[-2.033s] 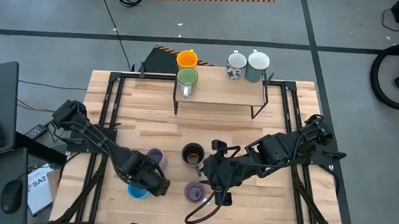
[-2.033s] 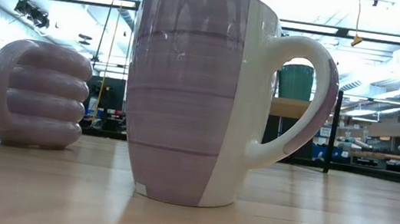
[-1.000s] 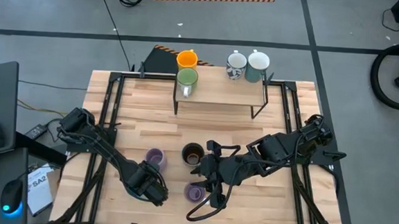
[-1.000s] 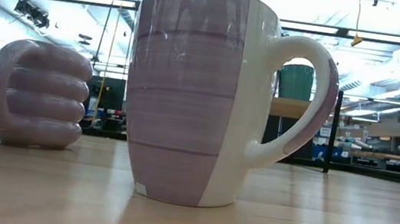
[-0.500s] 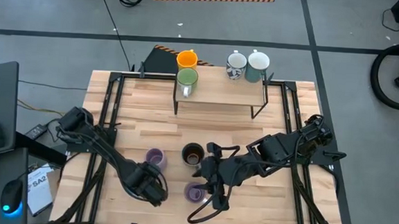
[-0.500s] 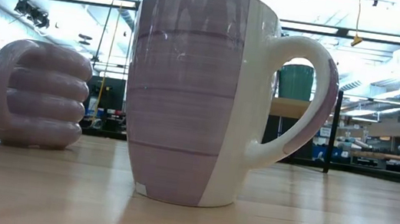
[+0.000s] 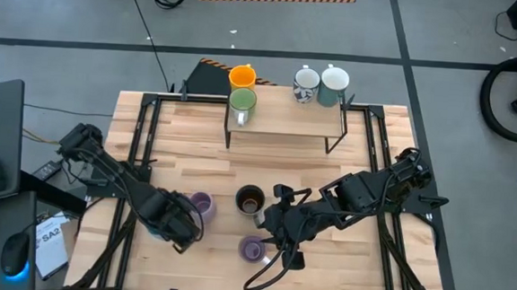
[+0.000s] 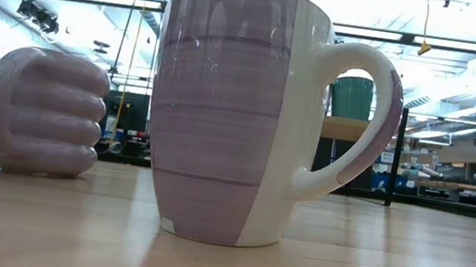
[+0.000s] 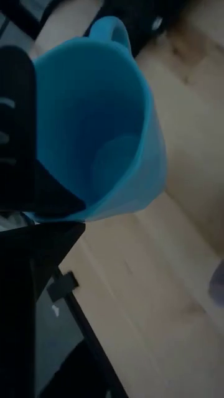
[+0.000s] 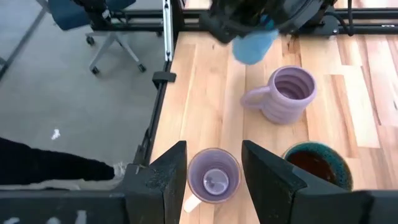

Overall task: Place coffee mugs
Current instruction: Put the light blue mug on the shelf

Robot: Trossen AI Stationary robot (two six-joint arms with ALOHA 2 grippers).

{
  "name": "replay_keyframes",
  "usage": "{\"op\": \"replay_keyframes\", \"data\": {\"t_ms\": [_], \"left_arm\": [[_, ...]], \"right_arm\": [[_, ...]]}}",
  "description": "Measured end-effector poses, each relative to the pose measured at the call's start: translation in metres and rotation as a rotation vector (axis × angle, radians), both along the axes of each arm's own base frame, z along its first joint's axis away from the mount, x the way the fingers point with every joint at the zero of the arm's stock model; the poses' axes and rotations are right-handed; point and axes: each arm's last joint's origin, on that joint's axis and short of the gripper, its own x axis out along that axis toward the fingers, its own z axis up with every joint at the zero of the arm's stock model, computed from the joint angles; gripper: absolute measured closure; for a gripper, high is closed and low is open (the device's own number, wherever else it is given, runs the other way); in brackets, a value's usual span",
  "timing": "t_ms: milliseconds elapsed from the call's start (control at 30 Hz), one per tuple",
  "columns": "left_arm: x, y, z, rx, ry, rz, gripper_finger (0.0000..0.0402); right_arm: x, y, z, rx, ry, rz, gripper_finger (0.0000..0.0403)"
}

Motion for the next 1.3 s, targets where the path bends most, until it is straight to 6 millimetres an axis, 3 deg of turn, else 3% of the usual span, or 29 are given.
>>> {"op": "replay_keyframes", "data": {"t_ms": [267,533,1000,1300], "left_arm": [[-0.006,0.030,0.018,0.037,-0.060,-0.104,0.0379],[-0.008,0.073,0.028,0.102,-0.042,-0.215,0.0379],[0.002,0.138,0.034,0.216,-0.085,-0.468,0.0379],[0.024,0.150,0.037,0.262,-0.310,-0.657,0.0379]], "right_arm": [[-0.017,-0.010,0.002,-0.062,0.092,0.011,0.0243],[-0.035,-0.027,0.015,-0.151,0.083,-0.040,0.0245],[-0.014,-0.089,0.016,-0.122,0.120,-0.188,0.0245],[-0.017,-0.124,0.014,-0.141,0.211,-0.291,0.0245]]}}
